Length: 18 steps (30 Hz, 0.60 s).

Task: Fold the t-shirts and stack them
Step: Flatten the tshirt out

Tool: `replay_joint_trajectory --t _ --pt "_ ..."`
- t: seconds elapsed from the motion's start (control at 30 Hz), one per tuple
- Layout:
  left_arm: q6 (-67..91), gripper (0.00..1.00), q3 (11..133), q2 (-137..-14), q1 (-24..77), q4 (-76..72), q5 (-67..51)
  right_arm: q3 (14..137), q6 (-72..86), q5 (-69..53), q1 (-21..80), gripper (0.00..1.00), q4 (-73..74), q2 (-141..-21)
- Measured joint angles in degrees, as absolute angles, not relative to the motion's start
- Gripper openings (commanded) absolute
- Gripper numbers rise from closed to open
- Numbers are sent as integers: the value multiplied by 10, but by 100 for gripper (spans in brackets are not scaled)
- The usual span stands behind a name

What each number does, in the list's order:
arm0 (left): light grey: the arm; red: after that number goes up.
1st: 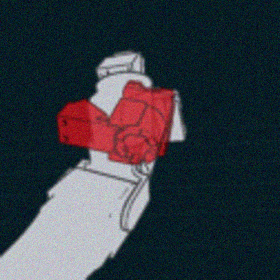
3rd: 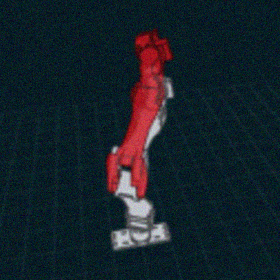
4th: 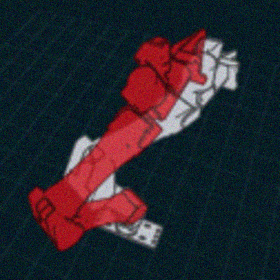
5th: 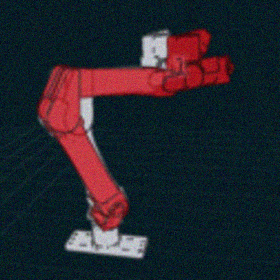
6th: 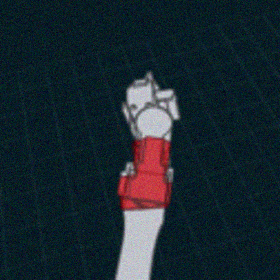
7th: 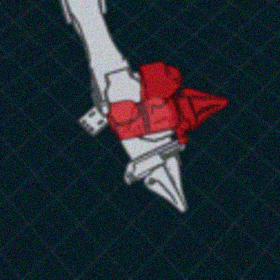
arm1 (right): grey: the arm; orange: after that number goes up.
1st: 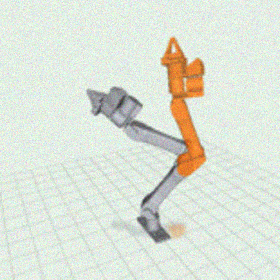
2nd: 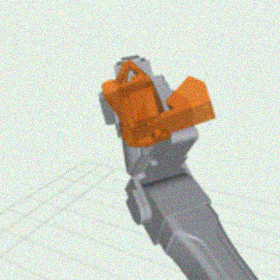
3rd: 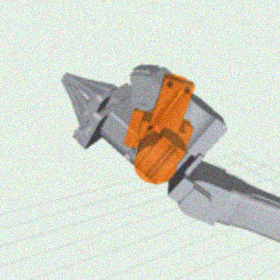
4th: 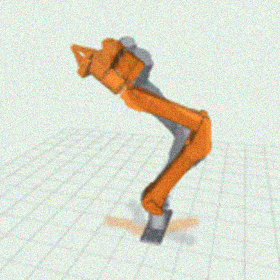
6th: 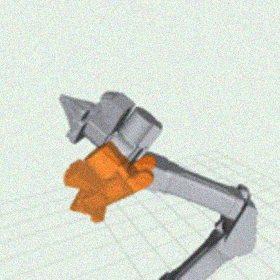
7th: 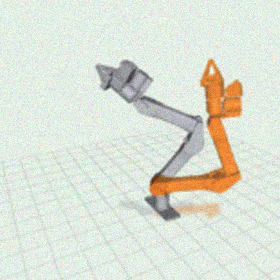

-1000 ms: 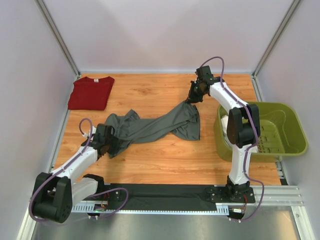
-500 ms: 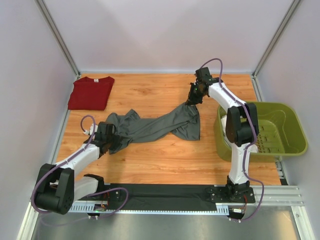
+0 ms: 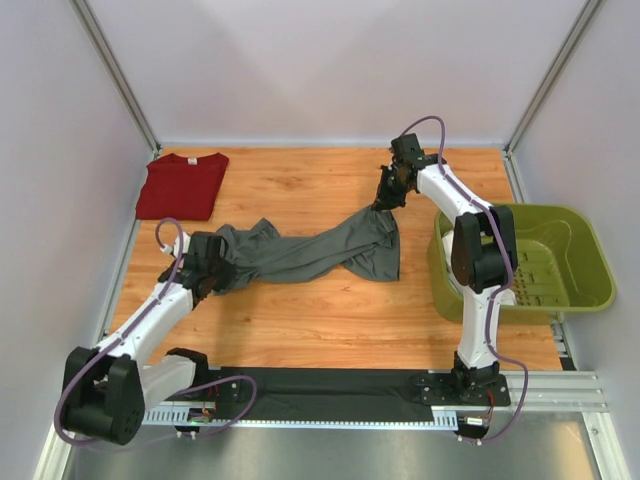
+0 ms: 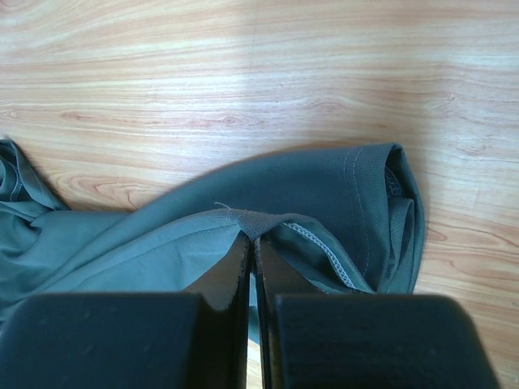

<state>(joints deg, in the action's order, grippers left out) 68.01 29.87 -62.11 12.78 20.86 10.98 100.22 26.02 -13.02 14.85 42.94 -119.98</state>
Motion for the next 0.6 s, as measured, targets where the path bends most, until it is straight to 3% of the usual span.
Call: replay_joint_trajectory --t 0.23,0.37,0.47,0.53,0.57,0.6 --pt "604 4 401 -533 128 338 119 1006 259 -127 149 0 433 -1200" --pt "592 20 398 -499 128 416 88 1002 258 -124 149 0 431 -1200" --pt "590 24 376 -475 128 464 64 988 258 -122 149 0 428 -1200" --pt "590 19 356 -460 128 483 58 978 258 -121 149 0 427 -1200" --pt "591 8 342 -451 128 491 55 973 258 -121 149 0 427 -1200" --pt "594 3 334 -446 128 494 54 971 258 -121 149 0 427 -1200"
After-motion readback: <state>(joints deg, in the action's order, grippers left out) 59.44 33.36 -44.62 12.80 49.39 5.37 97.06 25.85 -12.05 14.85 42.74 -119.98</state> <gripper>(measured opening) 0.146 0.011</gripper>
